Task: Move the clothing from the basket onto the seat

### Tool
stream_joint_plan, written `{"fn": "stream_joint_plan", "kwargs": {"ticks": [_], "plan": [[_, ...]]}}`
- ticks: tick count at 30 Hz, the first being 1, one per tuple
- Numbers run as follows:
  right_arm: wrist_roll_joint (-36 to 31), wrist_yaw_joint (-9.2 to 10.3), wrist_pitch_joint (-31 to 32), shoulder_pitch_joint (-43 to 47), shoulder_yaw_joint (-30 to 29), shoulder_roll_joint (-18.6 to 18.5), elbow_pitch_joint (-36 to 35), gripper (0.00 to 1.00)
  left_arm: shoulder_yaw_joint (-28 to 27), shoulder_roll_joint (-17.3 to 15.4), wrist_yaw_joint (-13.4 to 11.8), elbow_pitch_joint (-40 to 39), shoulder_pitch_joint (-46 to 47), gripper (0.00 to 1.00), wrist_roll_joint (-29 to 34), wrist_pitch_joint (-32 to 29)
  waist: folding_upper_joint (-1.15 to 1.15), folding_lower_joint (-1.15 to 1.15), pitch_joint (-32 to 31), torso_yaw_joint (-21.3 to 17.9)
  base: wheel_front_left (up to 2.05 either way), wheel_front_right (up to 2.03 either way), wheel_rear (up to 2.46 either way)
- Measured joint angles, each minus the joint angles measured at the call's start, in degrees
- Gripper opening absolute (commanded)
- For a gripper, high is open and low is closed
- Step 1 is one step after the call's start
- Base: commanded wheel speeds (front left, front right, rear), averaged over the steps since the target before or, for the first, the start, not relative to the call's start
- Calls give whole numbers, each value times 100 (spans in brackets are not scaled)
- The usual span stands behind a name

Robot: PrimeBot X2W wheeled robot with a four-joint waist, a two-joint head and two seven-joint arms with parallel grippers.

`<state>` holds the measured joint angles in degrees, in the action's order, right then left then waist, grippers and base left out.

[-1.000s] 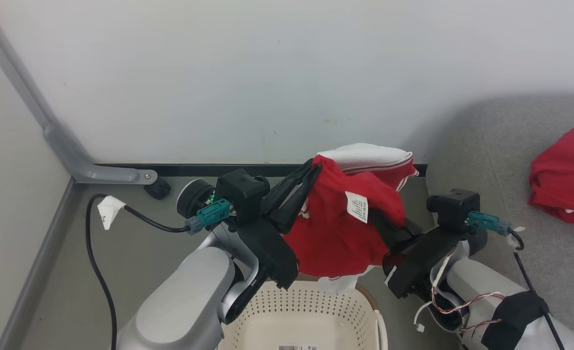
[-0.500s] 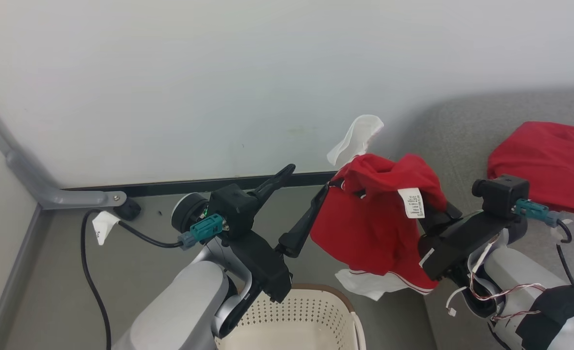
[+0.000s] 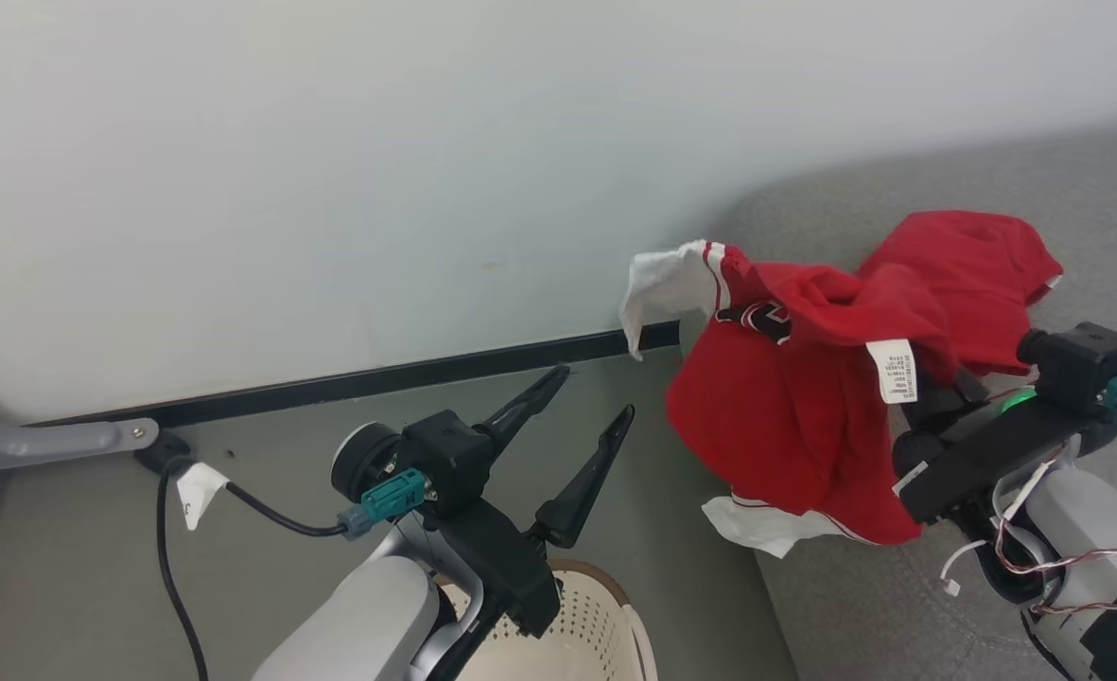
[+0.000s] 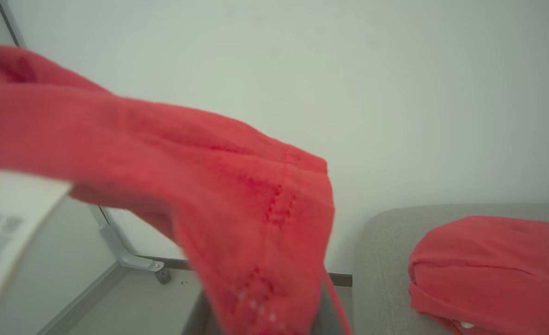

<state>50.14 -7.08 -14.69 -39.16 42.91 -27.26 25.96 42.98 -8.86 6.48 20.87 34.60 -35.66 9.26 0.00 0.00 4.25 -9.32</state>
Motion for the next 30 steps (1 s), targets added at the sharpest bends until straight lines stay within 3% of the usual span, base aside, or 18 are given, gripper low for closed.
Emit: {"fn": "stream_joint_plan", "kwargs": {"ticks": [14,23,30], "plan": [[-389,62,1,608,-905,-299,-730,0,67,-57,-51,-288,-232,100,19,51,0,0,11,-704,0,0,0],[-677,255,0,1060,-1437,-409,-1350,0,124,-110,-94,-488,-232,100,73,51,0,0,47,-1118,0,0,0],[-854,261,0,1213,-1903,-588,-1809,0,154,-126,-141,-556,-231,100,87,43,0,0,152,-1364,0,0,0]]}}
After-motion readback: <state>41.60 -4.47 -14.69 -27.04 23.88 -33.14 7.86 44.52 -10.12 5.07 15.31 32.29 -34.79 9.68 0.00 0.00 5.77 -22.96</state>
